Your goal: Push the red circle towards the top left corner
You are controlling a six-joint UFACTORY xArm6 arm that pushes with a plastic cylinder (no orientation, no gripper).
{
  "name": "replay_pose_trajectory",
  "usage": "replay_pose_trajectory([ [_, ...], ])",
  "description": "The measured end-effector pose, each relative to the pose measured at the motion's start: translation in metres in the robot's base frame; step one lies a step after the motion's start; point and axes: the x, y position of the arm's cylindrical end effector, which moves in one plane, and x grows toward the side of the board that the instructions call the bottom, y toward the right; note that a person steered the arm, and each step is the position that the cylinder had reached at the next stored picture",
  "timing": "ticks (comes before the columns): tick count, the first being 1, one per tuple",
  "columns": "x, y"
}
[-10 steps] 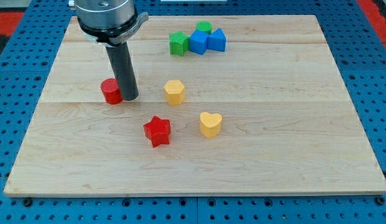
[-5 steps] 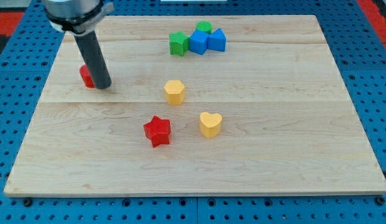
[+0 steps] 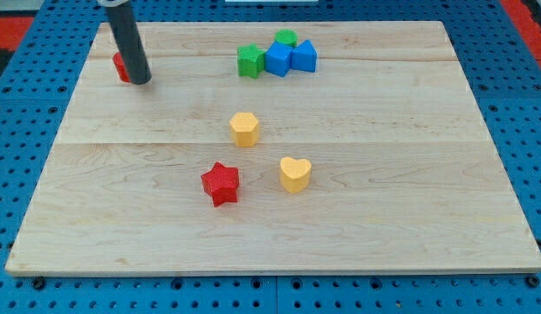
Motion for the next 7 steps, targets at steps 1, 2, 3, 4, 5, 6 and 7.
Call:
replay_pose_trajectory([
  [1,-0.008,-0.045],
  [2,-0.042,-0.084],
  [3,-0.043,-0.081],
  [4,-0.025,-0.084],
  [5,-0.002,-0.060],
  [6,-0.049,-0.052],
  [7,-0.057,-0.037],
])
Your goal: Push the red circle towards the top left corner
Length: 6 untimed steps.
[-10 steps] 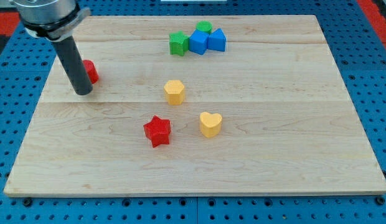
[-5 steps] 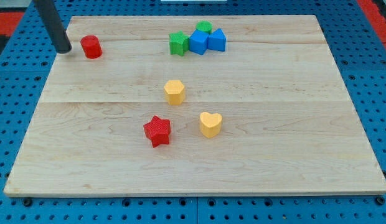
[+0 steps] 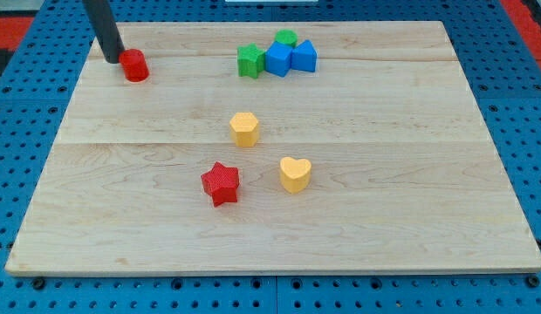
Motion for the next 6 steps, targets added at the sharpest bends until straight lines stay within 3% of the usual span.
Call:
replay_pose_trajectory([
  [5,0.015,0.001],
  [6,0.043,-0.022],
])
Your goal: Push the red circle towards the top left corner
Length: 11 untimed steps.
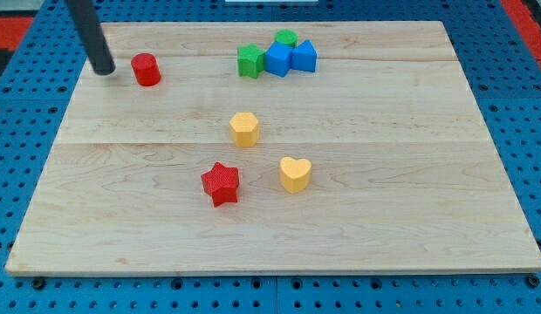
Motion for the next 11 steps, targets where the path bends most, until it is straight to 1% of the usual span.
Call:
replay_pose_trajectory([
  [1,0.021,0.037],
  [2,0.002,0.066],
  [3,-0.001,0.090],
  [4,0.005,0.097],
  [5,-0.023,0.111],
  [6,-0.039,0.113],
  [7,-0.060,0.135],
  [8,-0.069,0.107],
  [9,-0.060,0.107],
  [10,0.009,0.119],
  [11,0.069,0.119],
])
